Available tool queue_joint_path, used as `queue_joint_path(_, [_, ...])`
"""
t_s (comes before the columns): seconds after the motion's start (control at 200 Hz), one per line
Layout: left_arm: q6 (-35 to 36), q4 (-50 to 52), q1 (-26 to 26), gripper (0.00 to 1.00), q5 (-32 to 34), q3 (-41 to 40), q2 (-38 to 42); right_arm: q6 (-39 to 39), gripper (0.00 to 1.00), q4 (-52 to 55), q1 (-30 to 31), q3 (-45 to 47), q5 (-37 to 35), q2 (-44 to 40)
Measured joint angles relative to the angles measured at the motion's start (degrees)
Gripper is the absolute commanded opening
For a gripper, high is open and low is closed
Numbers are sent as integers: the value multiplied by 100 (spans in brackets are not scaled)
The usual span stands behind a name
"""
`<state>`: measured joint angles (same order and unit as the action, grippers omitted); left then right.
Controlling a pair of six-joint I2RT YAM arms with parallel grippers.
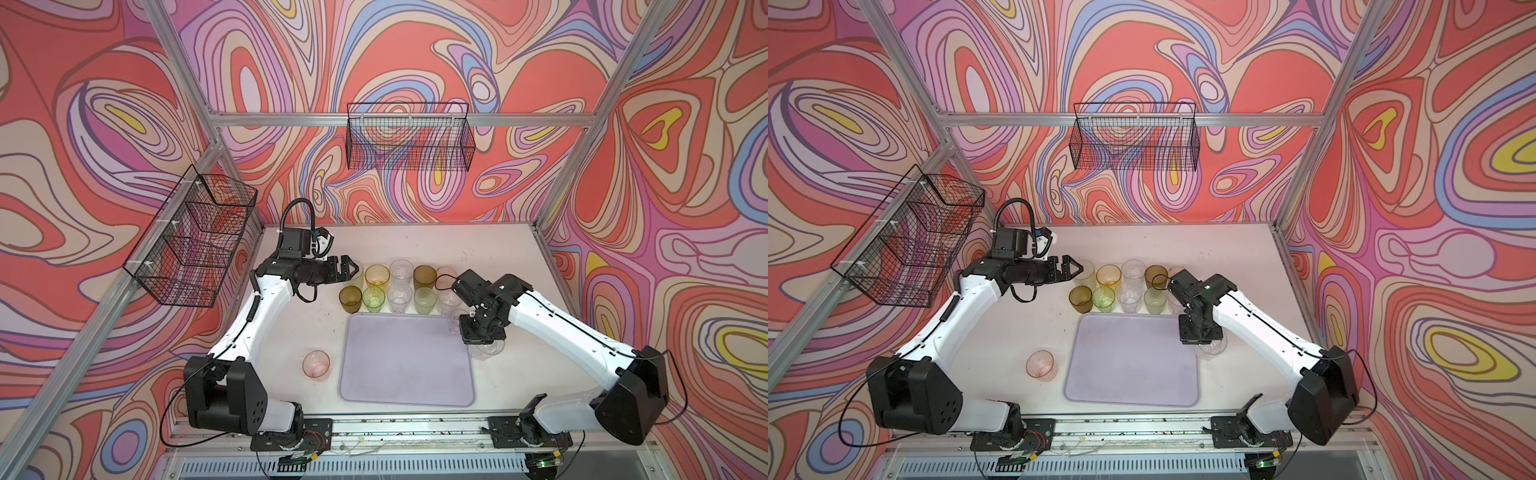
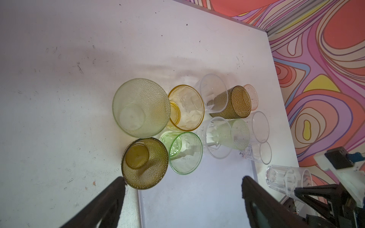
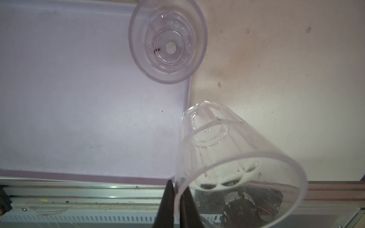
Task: Place the glasses into the tray
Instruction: Place the glass on the tray.
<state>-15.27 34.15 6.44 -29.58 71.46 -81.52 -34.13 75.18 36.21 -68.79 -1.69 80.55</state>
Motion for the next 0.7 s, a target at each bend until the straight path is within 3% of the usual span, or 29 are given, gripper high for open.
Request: queue_joint_path(0.701, [2,20,0,95,70,0,0,-46,0,-629,667,-256,7,824])
